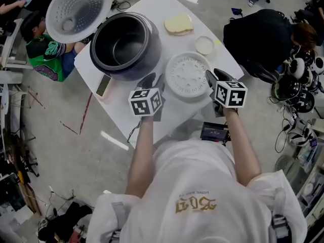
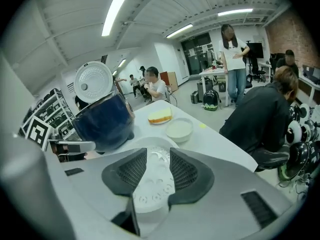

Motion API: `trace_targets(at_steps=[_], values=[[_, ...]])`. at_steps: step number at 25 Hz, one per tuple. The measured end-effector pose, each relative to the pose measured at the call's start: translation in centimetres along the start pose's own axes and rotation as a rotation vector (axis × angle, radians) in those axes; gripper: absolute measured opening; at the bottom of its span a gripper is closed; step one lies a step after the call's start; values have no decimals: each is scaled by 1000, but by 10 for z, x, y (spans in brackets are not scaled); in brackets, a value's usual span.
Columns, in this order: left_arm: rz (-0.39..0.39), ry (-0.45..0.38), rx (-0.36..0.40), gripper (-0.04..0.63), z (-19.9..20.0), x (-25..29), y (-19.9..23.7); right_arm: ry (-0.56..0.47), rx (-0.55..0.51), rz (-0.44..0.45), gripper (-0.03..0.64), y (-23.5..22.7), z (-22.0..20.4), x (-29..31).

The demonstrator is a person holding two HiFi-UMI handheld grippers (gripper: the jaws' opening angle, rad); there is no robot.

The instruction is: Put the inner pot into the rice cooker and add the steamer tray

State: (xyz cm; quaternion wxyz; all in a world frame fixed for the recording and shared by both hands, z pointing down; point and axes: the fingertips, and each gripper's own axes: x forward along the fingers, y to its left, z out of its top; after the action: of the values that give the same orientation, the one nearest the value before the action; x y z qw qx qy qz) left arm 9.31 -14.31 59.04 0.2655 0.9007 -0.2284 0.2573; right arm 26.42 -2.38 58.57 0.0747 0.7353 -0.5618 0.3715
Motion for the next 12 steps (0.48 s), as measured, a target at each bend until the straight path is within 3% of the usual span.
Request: trace_targets(at_steps=[12], values=[[100,148,-18,196,-39,68,7,115,27,6,161,-63,-24,47]])
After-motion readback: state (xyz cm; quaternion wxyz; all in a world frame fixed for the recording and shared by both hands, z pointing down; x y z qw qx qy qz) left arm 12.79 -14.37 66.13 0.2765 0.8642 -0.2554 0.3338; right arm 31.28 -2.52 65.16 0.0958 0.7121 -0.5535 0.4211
